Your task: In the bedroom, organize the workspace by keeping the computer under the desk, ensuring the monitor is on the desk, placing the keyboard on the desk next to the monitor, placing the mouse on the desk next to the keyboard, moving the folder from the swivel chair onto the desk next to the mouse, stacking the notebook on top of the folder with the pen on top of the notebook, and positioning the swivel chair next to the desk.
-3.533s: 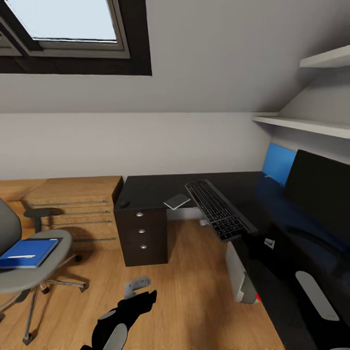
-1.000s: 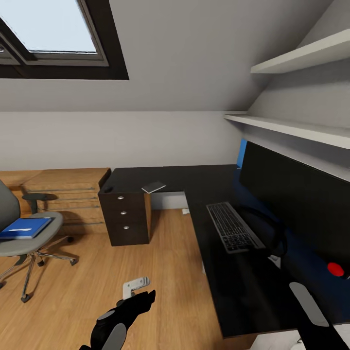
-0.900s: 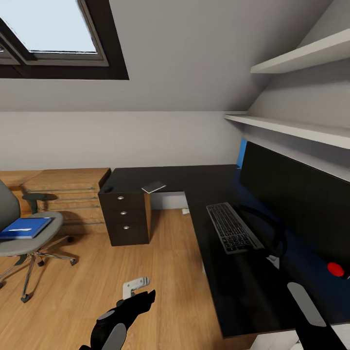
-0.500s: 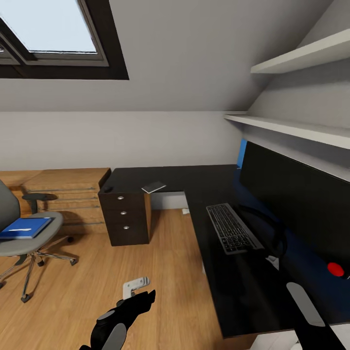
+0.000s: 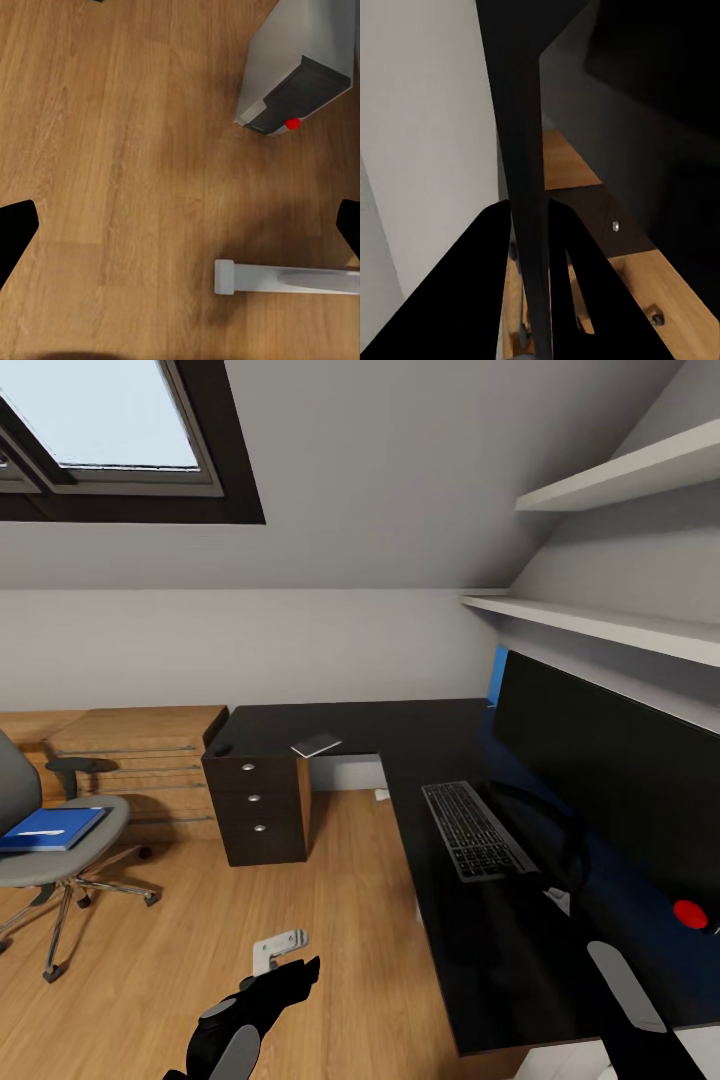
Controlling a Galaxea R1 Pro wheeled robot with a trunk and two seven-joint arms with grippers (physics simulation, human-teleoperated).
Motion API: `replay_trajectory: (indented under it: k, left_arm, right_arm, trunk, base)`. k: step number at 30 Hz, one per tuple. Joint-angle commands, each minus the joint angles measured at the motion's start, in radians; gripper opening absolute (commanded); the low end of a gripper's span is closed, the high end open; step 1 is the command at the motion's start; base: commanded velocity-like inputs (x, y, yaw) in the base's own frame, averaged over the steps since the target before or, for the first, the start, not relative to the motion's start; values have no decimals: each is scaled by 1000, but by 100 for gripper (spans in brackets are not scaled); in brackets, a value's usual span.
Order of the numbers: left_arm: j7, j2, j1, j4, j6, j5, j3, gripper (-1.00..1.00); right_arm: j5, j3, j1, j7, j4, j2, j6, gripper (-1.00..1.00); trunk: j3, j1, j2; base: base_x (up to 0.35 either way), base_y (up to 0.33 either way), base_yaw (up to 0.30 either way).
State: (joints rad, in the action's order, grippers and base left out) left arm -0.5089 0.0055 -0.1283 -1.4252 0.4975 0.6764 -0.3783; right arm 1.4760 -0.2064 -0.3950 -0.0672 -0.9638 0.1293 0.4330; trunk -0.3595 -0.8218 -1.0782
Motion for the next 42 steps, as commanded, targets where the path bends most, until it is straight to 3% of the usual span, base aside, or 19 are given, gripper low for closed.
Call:
replay_trajectory:
  k: [1,35,38,42]
  left_arm:
    - [-10,1,-1,-1,1,9,-2,100]
    - [-9,11,-1,-1,2,18,-1,100]
    - [-10,11,-1,-3,3,18,8,100]
    - [-10,8,-1,-6,3,23,47,100]
  right_arm:
    - [5,-2,-1,-3,0,0,6,-100]
    - [5,-6,-1,13,1,0,3,-100]
    - [5,-6,-1,13,1,0,3,-100]
    - [5,-6,-1,13,1,0,3,-100]
  trunk:
    - [-1,0,-1]
    - [-1,0,-1]
    - [-1,0,-1]
    - [-7,-8,-15]
  base:
    - [0,0,0]
    - [49,-50,0]
    - [0,-3,0]
    - [0,0,0]
